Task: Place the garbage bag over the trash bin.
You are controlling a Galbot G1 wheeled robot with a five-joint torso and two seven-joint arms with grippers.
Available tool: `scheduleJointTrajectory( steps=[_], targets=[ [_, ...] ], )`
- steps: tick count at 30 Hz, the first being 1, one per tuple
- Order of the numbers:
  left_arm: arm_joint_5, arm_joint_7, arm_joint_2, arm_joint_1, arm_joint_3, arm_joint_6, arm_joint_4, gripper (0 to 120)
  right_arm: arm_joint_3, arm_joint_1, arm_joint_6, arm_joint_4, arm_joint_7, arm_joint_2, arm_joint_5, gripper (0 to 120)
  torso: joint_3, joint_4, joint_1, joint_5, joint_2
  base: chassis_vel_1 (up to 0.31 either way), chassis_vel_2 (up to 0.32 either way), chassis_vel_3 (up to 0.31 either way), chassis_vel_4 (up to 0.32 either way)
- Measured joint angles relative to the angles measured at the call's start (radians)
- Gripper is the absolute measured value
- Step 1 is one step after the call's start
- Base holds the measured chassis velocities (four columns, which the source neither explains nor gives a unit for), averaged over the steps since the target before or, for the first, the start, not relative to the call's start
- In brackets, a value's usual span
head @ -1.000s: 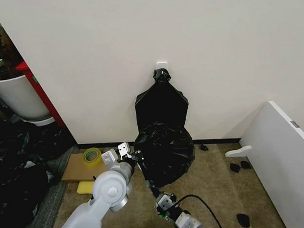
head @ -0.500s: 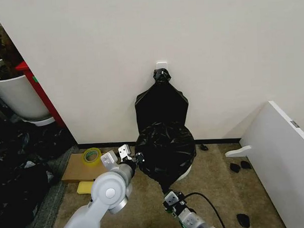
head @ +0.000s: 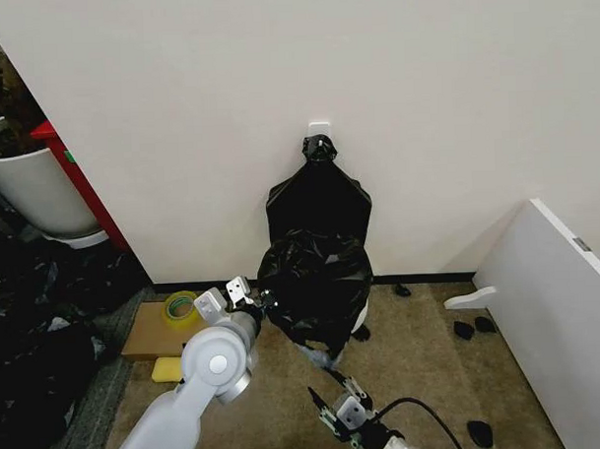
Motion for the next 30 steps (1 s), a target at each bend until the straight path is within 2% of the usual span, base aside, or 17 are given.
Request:
scheduleJointTrajectory(
  steps=[2, 4, 6, 11, 13, 18, 22, 23, 24, 25, 26, 28, 30],
  targets=[
    [-0.001, 0.000, 0.002, -0.012, -0.001, -0.001, 0.011, 0, 0.023, -0.016, 0.089, 0.002, -0.019, 0.002, 0.011, 74, 0.000, 0.0000, 0.000, 0.0000, 0.000, 0.000, 0.000, 0.000, 0.000],
    [-0.001, 0.000, 0.002, -0.012, -0.001, -0.001, 0.011, 0, 0.023, -0.016, 0.089, 0.002, -0.019, 0.002, 0.011, 74, 0.000, 0.0000, 0.000, 0.0000, 0.000, 0.000, 0.000, 0.000, 0.000],
    [0.016, 0.008, 0.008, -0.013, 0.001, -0.002, 0.014, 0, 0.045, -0.017, 0.121, 0.021, -0.020, 0.000, 0.049, 88, 0.000, 0.0001, 0.000, 0.0002, 0.000, 0.000, 0.000, 0.000, 0.000],
    [0.096, 0.052, 0.018, 0.012, 0.010, -0.009, 0.014, 0, 0.084, -0.027, 0.080, 0.090, 0.000, -0.017, 0.175, 99, 0.000, 0.0002, 0.000, 0.0001, 0.000, 0.000, 0.000, 0.000, 0.000],
    [0.168, 0.088, 0.028, 0.036, 0.020, -0.016, 0.015, 0, 0.118, -0.039, 0.009, 0.173, 0.014, -0.032, 0.291, 100, 0.000, 0.0002, 0.000, -0.0002, 0.000, 0.000, 0.000, 0.000, 0.000],
    [0.269, 0.130, 0.035, 0.079, 0.034, -0.026, 0.014, 0, 0.138, -0.054, -0.070, 0.279, 0.044, -0.051, 0.425, 90, 0.000, 0.0001, 0.000, -0.0003, 0.000, 0.000, 0.000, 0.000, 0.000],
    [0.435, 0.199, 0.020, 0.129, 0.044, -0.061, 0.016, 0, 0.131, 0.020, -0.249, 0.360, 0.207, -0.025, 0.711, 70, 0.000, 0.0003, 0.000, 0.0001, 0.000, 0.000, 0.000, 0.000, 0.000],
    [0.435, 0.199, 0.020, 0.129, 0.044, -0.061, 0.016, 0, 0.131, 0.020, -0.249, 0.360, 0.207, -0.025, 0.711, 70, 0.000, 0.0003, 0.000, 0.0001, 0.000, 0.000, 0.000, 0.000, 0.000],
    [0.477, 0.221, 0.018, 0.134, 0.065, -0.074, 0.020, 0, 0.133, 0.044, -0.288, 0.363, 0.269, -0.007, 0.779, 64, 0.000, 0.0007, 0.000, 0.0003, 0.000, 0.000, 0.000, 0.000, 0.000],
    [0.496, 0.232, 0.020, 0.130, 0.084, -0.079, 0.025, 0, 0.138, 0.050, -0.305, 0.363, 0.299, 0.005, 0.801, 63, 0.000, 0.0007, 0.000, 0.0004, 0.000, 0.000, 0.000, 0.000, 0.000],
    [0.521, 0.248, 0.022, 0.122, 0.108, -0.084, 0.031, 0, 0.144, 0.057, -0.327, 0.358, 0.338, 0.020, 0.824, 55, 0.000, 0.0000, 0.000, -0.0003, 0.000, 0.000, 0.000, 0.000, 0.000],
    [0.545, 0.262, 0.025, 0.117, 0.128, -0.090, 0.035, 0, 0.146, 0.065, -0.341, 0.351, 0.360, 0.030, 0.837, 52, 0.000, -0.0006, 0.000, -0.0003, 0.000, 0.000, 0.000, 0.000, 0.000],
    [0.607, 0.289, 0.031, 0.111, 0.167, -0.100, 0.037, 0, 0.136, 0.124, -0.375, 0.320, 0.414, 0.055, 0.854, 40, 0.000, 0.0000, 0.000, 0.0003, 0.000, 0.000, 0.000, 0.000, 0.000]
  ],
)
